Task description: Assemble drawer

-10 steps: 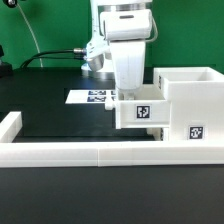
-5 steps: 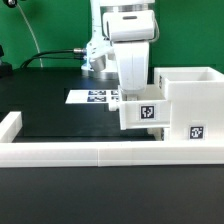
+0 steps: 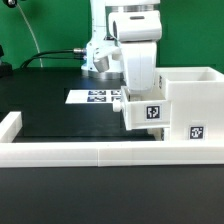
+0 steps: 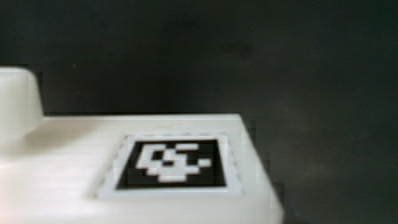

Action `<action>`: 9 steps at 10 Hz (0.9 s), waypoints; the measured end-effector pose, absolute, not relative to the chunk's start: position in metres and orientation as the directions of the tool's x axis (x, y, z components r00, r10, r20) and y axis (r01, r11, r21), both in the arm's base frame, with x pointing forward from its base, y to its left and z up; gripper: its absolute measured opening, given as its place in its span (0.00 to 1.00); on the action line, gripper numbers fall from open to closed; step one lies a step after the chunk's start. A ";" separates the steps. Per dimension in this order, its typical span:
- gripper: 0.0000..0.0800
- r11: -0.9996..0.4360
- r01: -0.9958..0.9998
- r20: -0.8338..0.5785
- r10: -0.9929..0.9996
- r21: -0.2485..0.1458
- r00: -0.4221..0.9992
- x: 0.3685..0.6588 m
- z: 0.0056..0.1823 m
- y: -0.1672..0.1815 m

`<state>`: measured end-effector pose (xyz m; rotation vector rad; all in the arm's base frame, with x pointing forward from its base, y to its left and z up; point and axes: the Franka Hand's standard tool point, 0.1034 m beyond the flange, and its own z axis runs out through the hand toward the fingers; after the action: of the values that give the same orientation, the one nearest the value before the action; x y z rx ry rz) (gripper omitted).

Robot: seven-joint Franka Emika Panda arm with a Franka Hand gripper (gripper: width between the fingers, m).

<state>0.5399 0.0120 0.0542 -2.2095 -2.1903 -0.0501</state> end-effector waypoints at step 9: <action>0.81 -0.026 0.999 0.007 1.000 0.031 0.026 0.546 0.101 -0.016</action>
Offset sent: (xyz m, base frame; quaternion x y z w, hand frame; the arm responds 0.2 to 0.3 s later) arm -0.0064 0.0049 0.0055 -0.0105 0.0049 0.0066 0.9999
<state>0.5460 -0.0156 0.1007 -2.2623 -2.2039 -0.0427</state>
